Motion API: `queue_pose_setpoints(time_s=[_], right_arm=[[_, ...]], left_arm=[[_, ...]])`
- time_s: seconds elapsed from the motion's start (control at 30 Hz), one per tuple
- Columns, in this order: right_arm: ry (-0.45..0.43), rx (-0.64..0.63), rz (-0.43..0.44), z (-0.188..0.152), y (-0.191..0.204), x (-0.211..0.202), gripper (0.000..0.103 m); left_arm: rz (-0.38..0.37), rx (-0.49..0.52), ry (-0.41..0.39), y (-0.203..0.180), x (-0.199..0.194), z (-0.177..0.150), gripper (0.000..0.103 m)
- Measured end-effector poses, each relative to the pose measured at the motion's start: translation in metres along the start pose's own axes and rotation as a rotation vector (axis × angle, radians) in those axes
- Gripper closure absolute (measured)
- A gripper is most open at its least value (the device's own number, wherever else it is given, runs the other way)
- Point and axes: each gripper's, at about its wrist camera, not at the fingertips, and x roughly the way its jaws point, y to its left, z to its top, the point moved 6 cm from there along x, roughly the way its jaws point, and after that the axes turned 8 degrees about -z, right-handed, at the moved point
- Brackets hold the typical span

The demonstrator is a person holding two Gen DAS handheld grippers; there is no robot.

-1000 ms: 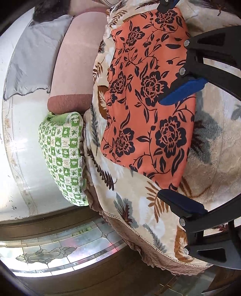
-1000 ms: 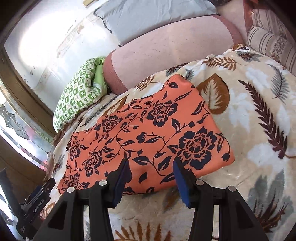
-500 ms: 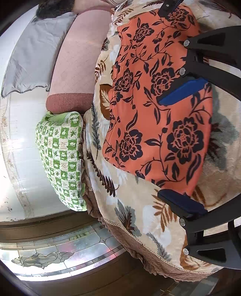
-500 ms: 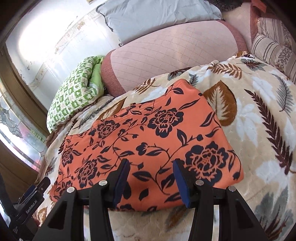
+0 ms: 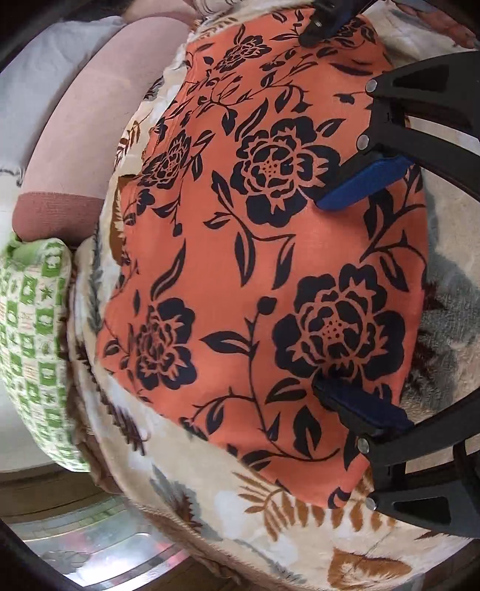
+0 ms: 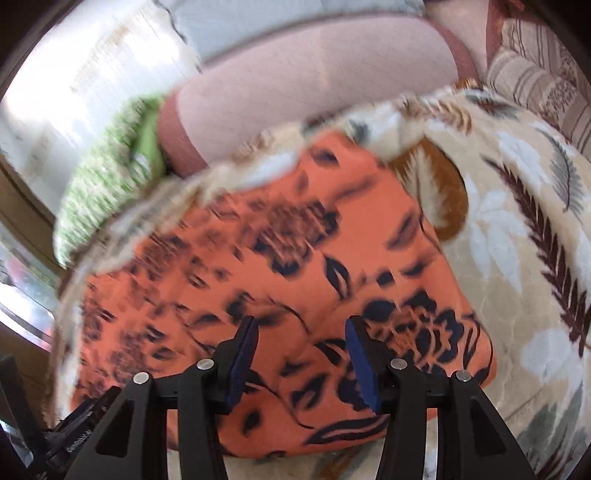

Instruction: Fold small clothes

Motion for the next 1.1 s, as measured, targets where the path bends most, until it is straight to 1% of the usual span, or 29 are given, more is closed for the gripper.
queue_pose_setpoints(time_s=[0.03, 0.13, 0.23, 0.3, 0.43, 0.53, 0.6, 0.77, 0.9, 1.0, 1.1], right_arm=[[0.023, -0.01, -0.008, -0.003, -0.001, 0.006, 0.05], [0.0, -0.051, -0.026, -0.003, 0.003, 0.002, 0.05], [-0.007, -0.019, 0.009, -0.003, 0.0, -0.004, 0.05], [-0.038, -0.011, 0.016, -0.001, -0.003, -0.011, 0.05], [-0.086, 0.01, -0.023, 0.007, -0.011, -0.021, 0.05], [-0.06, 0.052, -0.059, 0.009, -0.025, -0.015, 0.05], [-0.024, 0.062, -0.055, 0.009, -0.029, -0.006, 0.05], [-0.04, 0.021, -0.086, 0.009, -0.026, -0.005, 0.05], [-0.073, 0.045, -0.04, 0.01, -0.025, -0.017, 0.05], [-0.118, 0.034, -0.02, 0.011, -0.018, -0.028, 0.05], [-0.14, 0.008, 0.002, 0.007, -0.008, -0.036, 0.05]], left_arm=[[0.012, 0.014, -0.003, -0.002, -0.001, -0.001, 0.01], [0.014, 0.012, -0.014, -0.002, -0.003, -0.003, 0.01], [0.022, 0.011, -0.034, -0.003, -0.009, -0.005, 0.01], [0.033, 0.015, -0.049, -0.003, -0.014, -0.005, 0.01], [0.038, 0.021, -0.069, -0.003, -0.016, 0.001, 0.01], [0.036, 0.029, -0.051, -0.004, -0.01, 0.0, 0.01], [0.029, 0.023, -0.025, -0.004, -0.002, -0.001, 0.01], [0.039, 0.035, -0.02, -0.005, -0.001, -0.002, 0.009], [0.024, 0.026, -0.023, -0.003, -0.007, -0.004, 0.009], [0.043, 0.042, -0.038, 0.001, -0.015, -0.007, 0.009], [0.056, 0.035, -0.055, 0.011, -0.024, -0.011, 0.009]])
